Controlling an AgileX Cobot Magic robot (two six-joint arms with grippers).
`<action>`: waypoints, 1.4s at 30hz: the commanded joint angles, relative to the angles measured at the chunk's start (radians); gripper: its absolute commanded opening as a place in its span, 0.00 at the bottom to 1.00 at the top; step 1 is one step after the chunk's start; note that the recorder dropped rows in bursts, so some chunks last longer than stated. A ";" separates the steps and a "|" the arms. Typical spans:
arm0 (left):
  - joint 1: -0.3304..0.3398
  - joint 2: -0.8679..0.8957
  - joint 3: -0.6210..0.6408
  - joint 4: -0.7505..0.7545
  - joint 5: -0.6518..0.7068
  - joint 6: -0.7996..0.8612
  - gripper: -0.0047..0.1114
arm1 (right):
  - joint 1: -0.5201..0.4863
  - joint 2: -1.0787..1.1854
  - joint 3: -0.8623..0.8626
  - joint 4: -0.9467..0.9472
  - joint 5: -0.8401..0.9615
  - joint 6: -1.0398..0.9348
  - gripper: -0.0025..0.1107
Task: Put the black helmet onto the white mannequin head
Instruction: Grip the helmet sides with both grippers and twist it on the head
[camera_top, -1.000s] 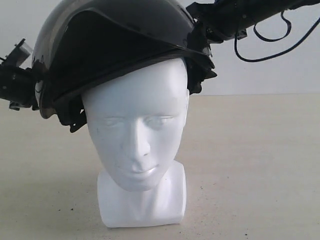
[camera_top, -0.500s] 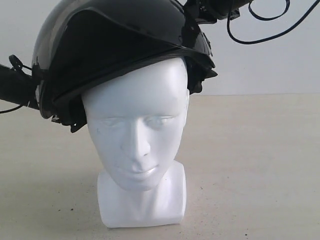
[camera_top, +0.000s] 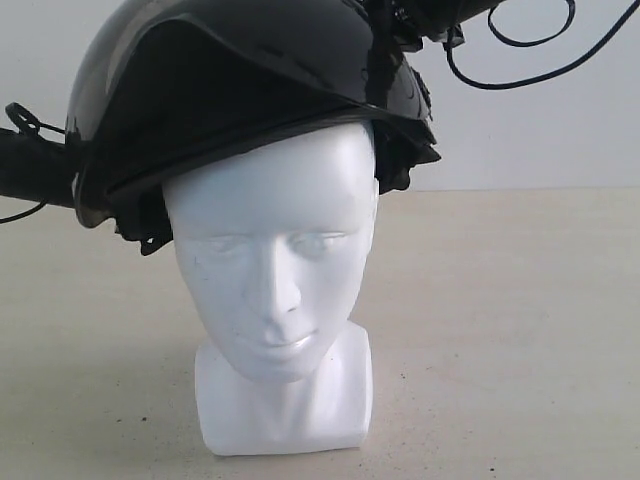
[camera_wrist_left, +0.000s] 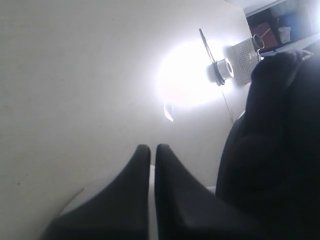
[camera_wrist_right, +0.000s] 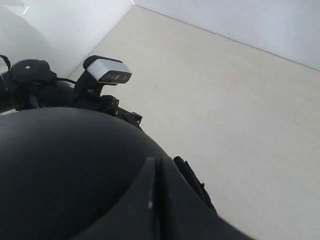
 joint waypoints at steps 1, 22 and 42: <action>-0.010 -0.008 -0.009 -0.063 0.057 0.020 0.08 | 0.000 -0.032 -0.003 0.031 0.050 -0.004 0.02; -0.010 -0.059 -0.009 -0.110 0.057 0.079 0.08 | 0.069 -0.113 -0.003 0.030 0.050 0.033 0.02; -0.012 -0.072 -0.009 -0.098 0.057 0.079 0.08 | 0.092 -0.334 0.339 0.095 0.050 -0.089 0.02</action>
